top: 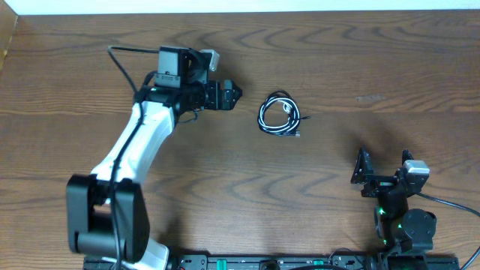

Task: Untangle cables
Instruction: 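Move the left gripper forward over the black-and-white cable bundle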

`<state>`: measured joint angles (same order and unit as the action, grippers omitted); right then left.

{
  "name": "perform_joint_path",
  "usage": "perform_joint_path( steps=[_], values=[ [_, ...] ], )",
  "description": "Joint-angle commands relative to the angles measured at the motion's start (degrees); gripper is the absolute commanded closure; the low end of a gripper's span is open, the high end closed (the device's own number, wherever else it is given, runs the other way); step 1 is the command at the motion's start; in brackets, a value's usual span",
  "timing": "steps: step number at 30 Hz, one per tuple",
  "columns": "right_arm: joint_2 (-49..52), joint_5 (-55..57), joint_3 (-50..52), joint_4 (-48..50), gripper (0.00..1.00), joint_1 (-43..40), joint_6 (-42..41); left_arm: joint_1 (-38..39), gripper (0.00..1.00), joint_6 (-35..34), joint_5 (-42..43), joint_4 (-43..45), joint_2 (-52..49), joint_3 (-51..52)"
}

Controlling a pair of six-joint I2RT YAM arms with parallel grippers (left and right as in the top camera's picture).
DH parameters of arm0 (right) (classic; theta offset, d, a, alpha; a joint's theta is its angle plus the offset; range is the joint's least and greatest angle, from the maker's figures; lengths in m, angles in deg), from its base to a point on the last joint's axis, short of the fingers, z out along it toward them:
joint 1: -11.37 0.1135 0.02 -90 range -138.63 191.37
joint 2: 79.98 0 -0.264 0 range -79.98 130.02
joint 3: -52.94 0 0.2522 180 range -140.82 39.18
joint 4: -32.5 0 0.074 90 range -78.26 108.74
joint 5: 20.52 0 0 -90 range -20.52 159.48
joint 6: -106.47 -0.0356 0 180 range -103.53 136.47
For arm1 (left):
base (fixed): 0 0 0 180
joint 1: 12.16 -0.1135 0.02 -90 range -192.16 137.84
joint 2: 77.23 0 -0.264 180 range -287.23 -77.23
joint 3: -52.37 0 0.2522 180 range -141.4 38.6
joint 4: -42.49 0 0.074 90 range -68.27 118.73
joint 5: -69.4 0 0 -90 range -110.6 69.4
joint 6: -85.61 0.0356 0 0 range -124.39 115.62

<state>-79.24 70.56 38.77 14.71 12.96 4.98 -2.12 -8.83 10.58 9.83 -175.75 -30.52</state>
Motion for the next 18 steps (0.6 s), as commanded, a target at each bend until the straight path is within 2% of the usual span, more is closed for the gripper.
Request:
perform_joint_path(
  steps=[1,5,7,18],
  values=[
    [-0.24,0.04,0.09,-0.2,0.01,0.33,0.42,3.45,0.01,-1.38,0.35,2.97,-3.48,-1.09],
    [-0.24,0.04,0.09,-0.2,0.01,0.33,0.42,7.04,0.0,-8.2,0.33,10.97,-7.8,-1.09],
    [-0.24,0.04,0.09,-0.2,0.01,0.33,0.42,7.3,0.0,-9.86,0.37,12.22,-8.7,-1.09],
    [-0.24,0.04,0.09,-0.2,0.01,0.33,0.42,11.61,0.0,-11.17,-0.5,15.54,-9.44,-1.09]
  ],
)
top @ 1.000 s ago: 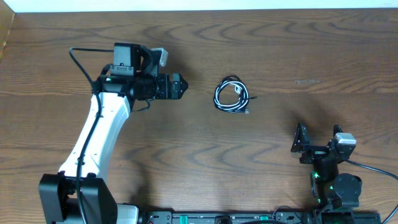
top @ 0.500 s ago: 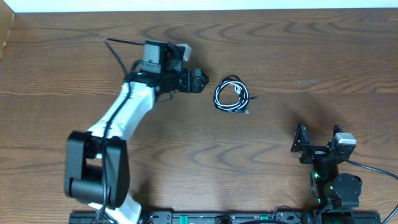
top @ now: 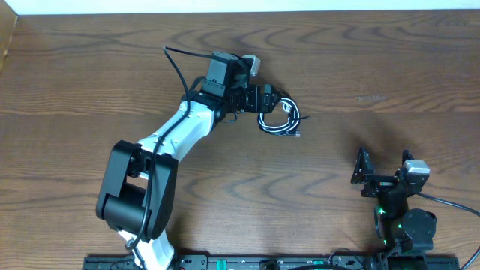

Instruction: Untangle cables

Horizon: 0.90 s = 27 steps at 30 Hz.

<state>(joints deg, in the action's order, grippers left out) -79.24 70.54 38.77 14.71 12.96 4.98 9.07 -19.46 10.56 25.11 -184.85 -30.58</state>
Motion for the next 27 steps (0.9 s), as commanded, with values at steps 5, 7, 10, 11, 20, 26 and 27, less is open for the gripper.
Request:
perform_joint_path(
  steps=[5,7,10,11,20,26,27],
  values=[
    [-0.24,0.07,0.09,-0.2,0.01,0.33,0.42,-0.37,0.0,-2.23,5.01,0.33,-0.35,-1.09],
    [-0.24,0.07,0.09,-0.2,0.01,0.33,0.42,-1.38,0.0,-3.02,9.03,0.31,-0.28,-1.09],
    [-0.24,0.07,0.09,-0.2,0.01,0.33,0.42,-2.1,0.0,-3.02,12.09,1.49,-0.28,-1.09],
    [-0.24,0.07,0.09,-0.2,0.01,0.33,0.42,-2.43,0.0,-3.04,13.75,2.64,-0.22,-1.09],
    [-0.24,0.07,0.09,-0.2,0.01,0.33,0.42,-2.51,0.02,-3.28,11.45,6.8,-0.02,-1.07],
    [-0.24,0.07,0.09,-0.2,0.01,0.33,0.42,-2.58,0.02,-4.13,11.69,6.75,-0.02,-1.09],
    [-0.24,0.07,0.09,-0.2,0.01,0.33,0.42,-2.58,0.02,-4.13,11.72,6.75,-0.02,-1.07]
  ],
)
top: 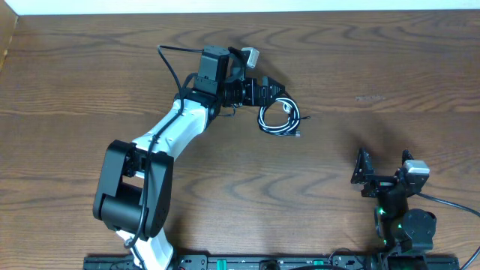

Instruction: Untangle cables

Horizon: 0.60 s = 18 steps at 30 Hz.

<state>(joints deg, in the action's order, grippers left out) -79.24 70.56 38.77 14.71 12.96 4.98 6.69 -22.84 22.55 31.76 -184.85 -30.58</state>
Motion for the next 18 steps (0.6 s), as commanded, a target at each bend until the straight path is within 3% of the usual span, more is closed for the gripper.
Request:
perform_joint_path(
  steps=[1,18],
  values=[
    [-0.24,0.04,0.09,-0.2,0.01,0.33,0.42,-0.2,0.02,-0.74,-0.31,0.11,-0.02,-1.07],
    [-0.24,0.04,0.09,-0.2,0.01,0.33,0.42,-1.68,0.01,0.5,-5.64,1.11,1.09,-1.36]
  ],
)
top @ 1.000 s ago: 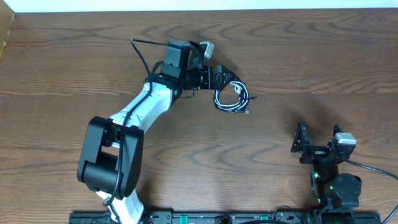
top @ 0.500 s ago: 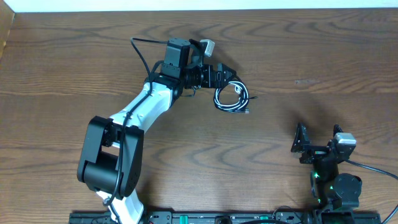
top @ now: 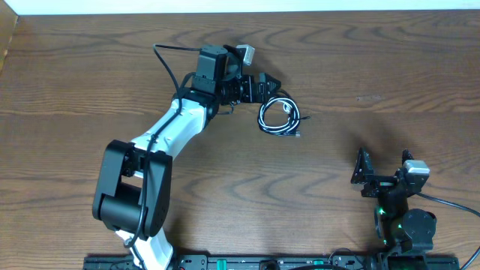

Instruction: Untangle cables

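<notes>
The tangled black-and-white cable lies coiled on the table just right of centre, with a small plug end at its lower right. My left gripper sits at the coil's upper left edge. Its fingers look closed on a strand that rises from the top of the coil. My right gripper is parked near the front right, far from the cable. From overhead I cannot make out how its fingers stand.
The wooden table surrounds the coil on all sides. The left arm's white links run diagonally from the front left base to the coil. The right arm's base stands at the front right edge.
My left gripper has drawn slightly back and up from the coil, and the coil's top strand follows it. The coil's bulk has stayed put. The right arm has not moved.
My left gripper first stood left of the coil, apart from it. Then it was on the coil's upper left edge. After that it was slightly back from the coil, and now a little farther, with a strand in its fingers.
</notes>
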`<state>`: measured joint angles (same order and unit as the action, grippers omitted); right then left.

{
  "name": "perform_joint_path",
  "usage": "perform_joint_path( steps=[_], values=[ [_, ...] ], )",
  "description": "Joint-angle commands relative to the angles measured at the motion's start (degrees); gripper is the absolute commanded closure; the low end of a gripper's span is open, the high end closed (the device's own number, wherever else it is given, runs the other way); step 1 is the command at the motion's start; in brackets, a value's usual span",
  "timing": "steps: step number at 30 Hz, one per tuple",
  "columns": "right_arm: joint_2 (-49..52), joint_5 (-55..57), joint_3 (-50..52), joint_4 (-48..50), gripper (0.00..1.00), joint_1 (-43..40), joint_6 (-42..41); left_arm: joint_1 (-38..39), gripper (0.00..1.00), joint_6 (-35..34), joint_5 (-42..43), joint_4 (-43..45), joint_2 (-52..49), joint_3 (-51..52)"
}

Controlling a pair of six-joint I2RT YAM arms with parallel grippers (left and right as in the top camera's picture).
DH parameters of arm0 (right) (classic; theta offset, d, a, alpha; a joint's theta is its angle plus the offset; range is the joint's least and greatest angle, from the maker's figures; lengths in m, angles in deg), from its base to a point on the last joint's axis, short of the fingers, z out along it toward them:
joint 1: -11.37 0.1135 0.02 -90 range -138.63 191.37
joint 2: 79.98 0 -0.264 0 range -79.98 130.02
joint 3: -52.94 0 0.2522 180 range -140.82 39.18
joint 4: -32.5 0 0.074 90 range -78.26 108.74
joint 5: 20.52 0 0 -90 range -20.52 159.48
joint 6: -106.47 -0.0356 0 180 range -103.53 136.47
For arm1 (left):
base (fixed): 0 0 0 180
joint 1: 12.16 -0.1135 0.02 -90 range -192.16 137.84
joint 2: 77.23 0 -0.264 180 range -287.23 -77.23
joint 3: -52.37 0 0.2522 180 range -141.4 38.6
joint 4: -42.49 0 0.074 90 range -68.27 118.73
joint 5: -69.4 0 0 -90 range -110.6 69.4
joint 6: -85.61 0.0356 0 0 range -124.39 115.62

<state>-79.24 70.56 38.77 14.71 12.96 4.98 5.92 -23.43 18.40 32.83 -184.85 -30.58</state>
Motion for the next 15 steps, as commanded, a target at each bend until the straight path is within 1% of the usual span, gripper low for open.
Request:
perform_joint_path(
  steps=[1,3,7,11,15],
  values=[
    [-0.24,0.04,0.09,-0.2,0.01,0.33,0.42,-0.94,0.01,0.92,-2.67,-0.61,2.1,-1.36],
    [-0.24,0.04,0.09,-0.2,0.01,0.33,0.42,-0.94,0.01,0.92,-5.88,-3.37,5.35,-1.36],
    [-0.24,1.07,0.09,-0.09,0.01,0.33,0.42,-0.87,0.01,0.92,-5.18,-4.09,12.31,-1.33],
    [-0.2,-3.72,0.09,-0.09,0.01,0.35,-0.96,-0.87,0.02,0.92,-5.18,-4.07,13.55,-1.33],
    [-0.17,-3.87,0.09,0.24,0.01,0.35,-0.96,-0.87,0.02,0.92,-5.18,-6.16,13.53,-1.33]
  ],
)
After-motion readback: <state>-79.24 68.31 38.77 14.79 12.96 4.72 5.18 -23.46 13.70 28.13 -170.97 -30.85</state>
